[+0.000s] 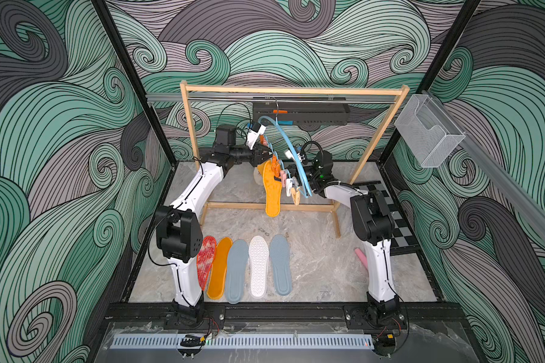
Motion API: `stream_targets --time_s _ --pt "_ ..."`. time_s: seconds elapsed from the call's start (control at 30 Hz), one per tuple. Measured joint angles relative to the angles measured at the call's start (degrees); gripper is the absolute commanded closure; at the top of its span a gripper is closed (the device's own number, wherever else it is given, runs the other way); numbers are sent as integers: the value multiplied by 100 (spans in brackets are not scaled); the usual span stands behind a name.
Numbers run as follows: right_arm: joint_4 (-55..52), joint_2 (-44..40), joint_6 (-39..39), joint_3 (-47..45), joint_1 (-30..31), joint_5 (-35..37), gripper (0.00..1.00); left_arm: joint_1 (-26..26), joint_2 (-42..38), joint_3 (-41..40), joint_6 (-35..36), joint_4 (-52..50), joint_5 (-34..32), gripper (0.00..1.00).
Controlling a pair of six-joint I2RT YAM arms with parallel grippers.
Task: Take the shoe insoles off the hanger
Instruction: Open the clamp at the hanger.
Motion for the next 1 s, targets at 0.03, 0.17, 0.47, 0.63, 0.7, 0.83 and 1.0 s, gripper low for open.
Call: stream_targets --time_s 0.03,0.17,0.47,0.63,0.7,0.83,1.0 --pt "-2 15 2 0 0 -2 100 0 0 4 -13 2 0 99" --pt "4 52 7 0 -2 -2 100 7 0 7 -50 2 0 100" --pt "-4 -92 61 -570 -61 245 100 17 0 7 -83 0 -107 100" --pt "-175 -553 15 -1687 -168 691 100 22 -13 -2 -81 4 -201 100" --pt "-334 -859 -44 -2122 -192 907 100 24 -66 -74 -81 13 -247 100" --pt "-535 -1488 -155 -2793 -234 1222 100 35 -177 -197 -83 20 -284 100" --pt "-925 -2218 -308 -3495 -232 1565 100 83 -214 -267 -101 55 -323 100"
